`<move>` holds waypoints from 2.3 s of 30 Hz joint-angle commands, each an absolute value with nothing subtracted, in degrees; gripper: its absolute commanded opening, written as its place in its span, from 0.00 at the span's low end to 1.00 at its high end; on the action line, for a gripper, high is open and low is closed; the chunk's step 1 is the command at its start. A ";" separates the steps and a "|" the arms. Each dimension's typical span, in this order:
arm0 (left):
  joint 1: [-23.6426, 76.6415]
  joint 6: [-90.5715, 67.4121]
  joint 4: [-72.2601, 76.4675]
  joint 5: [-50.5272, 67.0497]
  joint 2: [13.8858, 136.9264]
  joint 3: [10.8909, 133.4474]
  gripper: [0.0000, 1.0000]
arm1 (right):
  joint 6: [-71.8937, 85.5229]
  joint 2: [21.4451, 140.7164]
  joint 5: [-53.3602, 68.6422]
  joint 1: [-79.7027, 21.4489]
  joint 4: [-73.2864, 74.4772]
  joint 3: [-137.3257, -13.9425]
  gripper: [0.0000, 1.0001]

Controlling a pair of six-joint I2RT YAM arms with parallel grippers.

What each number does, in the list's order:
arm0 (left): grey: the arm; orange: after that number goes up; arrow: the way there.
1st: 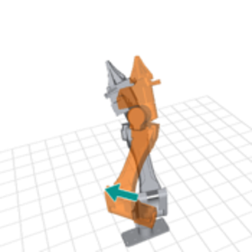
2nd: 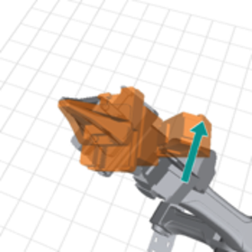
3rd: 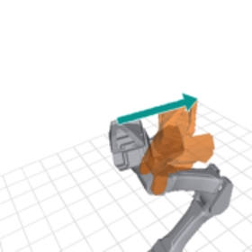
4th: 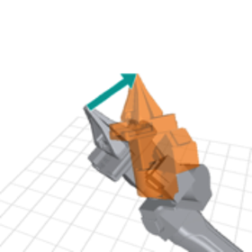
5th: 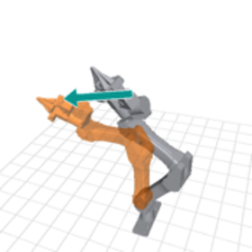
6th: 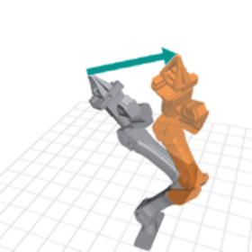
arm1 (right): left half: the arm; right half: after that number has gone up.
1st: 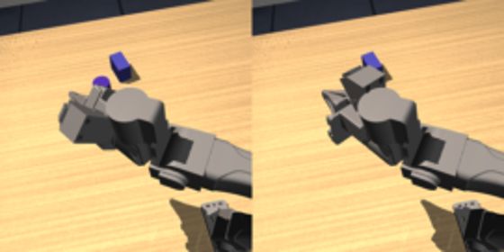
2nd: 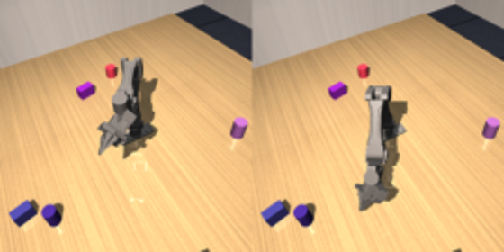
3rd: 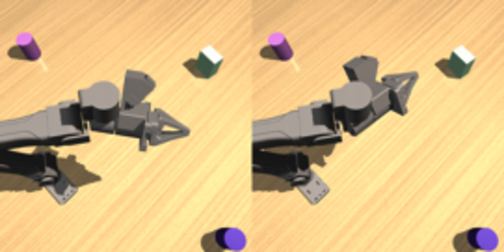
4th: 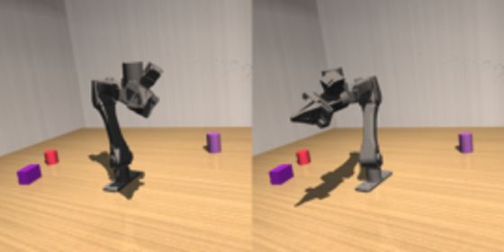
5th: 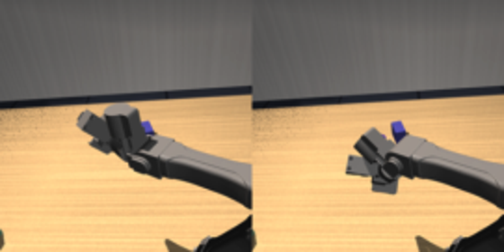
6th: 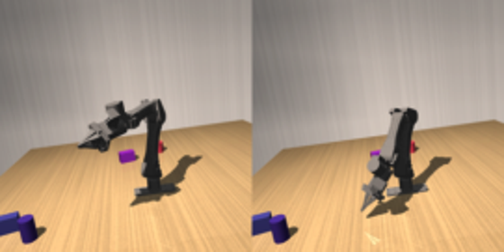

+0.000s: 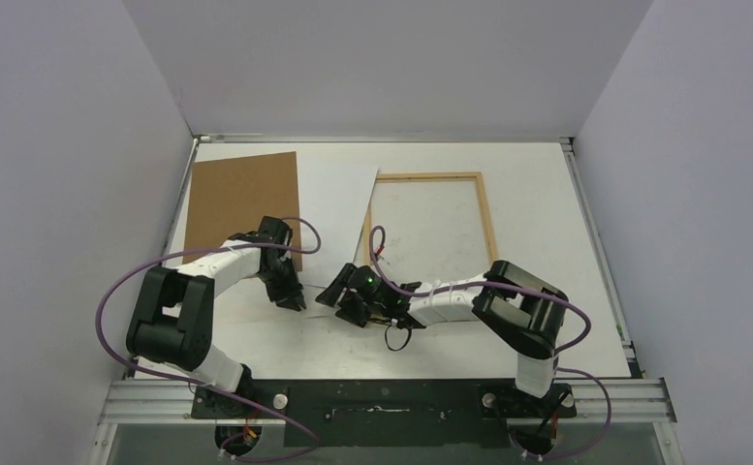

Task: Put the photo into the frame
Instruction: Adjust the photo frame item at the center of the board, then pick up the photo frame item at the center of the board.

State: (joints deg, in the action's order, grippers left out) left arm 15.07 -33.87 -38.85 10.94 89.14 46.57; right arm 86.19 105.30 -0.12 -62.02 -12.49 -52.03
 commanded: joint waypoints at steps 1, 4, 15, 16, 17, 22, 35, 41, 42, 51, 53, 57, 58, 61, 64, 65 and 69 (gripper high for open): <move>15.03 -38.61 -36.90 10.80 90.18 43.00 0.15 | 88.28 110.39 -1.07 -62.55 -12.50 -50.15 0.65; 15.05 -39.80 -36.87 10.30 90.55 41.54 0.13 | 88.94 111.51 -1.29 -62.15 -15.12 -50.04 0.67; 14.63 -41.31 -36.65 10.06 92.61 40.60 0.12 | 85.24 115.37 -3.09 -59.91 -35.28 -48.43 0.73; 14.61 -41.34 -36.66 9.98 92.77 40.55 0.12 | 84.23 115.30 -3.28 -59.72 -34.51 -48.96 0.73; 14.55 -41.31 -36.65 9.89 92.93 40.52 0.12 | 83.34 115.17 -3.52 -59.56 -34.08 -49.27 0.74; 14.36 -41.22 -36.50 9.84 93.60 40.10 0.11 | 81.00 114.72 -4.93 -58.54 -31.90 -49.74 0.74; 14.25 -40.86 -35.69 9.93 95.17 40.06 0.10 | 69.74 115.47 -5.29 -55.20 -26.55 -54.52 0.76; 14.27 -40.92 -35.64 9.93 95.27 40.51 0.10 | 71.89 116.45 4.75 -55.78 -38.46 -52.57 0.76; 14.24 -40.88 -35.58 9.93 95.28 40.59 0.10 | 72.49 116.45 7.01 -56.05 -40.41 -52.18 0.76; 14.24 -41.04 -35.53 9.93 95.71 41.29 0.09 | 71.94 109.78 7.99 -57.83 -34.50 -48.72 0.76; 14.24 -41.15 -35.47 9.93 95.84 41.44 0.09 | 71.37 107.90 7.19 -57.83 -32.70 -47.70 0.73; 14.29 -41.34 -35.46 9.75 95.93 41.57 0.09 | 71.19 106.63 6.42 -57.73 -32.57 -46.08 0.56; 14.25 -41.38 -35.43 9.71 95.90 41.64 0.09 | 71.15 107.06 6.76 -57.55 -32.60 -46.29 0.49; 14.29 -41.49 -35.51 9.66 95.97 41.90 0.09 | 71.19 108.51 8.46 -57.39 -33.68 -47.33 0.34; 14.24 -41.58 -35.68 9.67 95.86 42.17 0.09 | 71.19 109.59 9.77 -57.48 -35.58 -48.14 0.31; 14.24 -41.64 -35.67 9.65 95.82 42.23 0.09 | 71.26 110.06 10.24 -57.49 -36.34 -48.42 0.29; 14.24 -41.75 -35.92 9.59 95.72 42.59 0.09 | 72.03 112.08 11.49 -57.55 -38.84 -49.73 0.26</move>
State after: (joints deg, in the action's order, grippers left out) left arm 12.97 -40.69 -39.46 11.81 90.94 46.09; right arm 72.14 110.39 9.47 -57.36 -33.10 -46.83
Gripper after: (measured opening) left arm 0.095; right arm 0.269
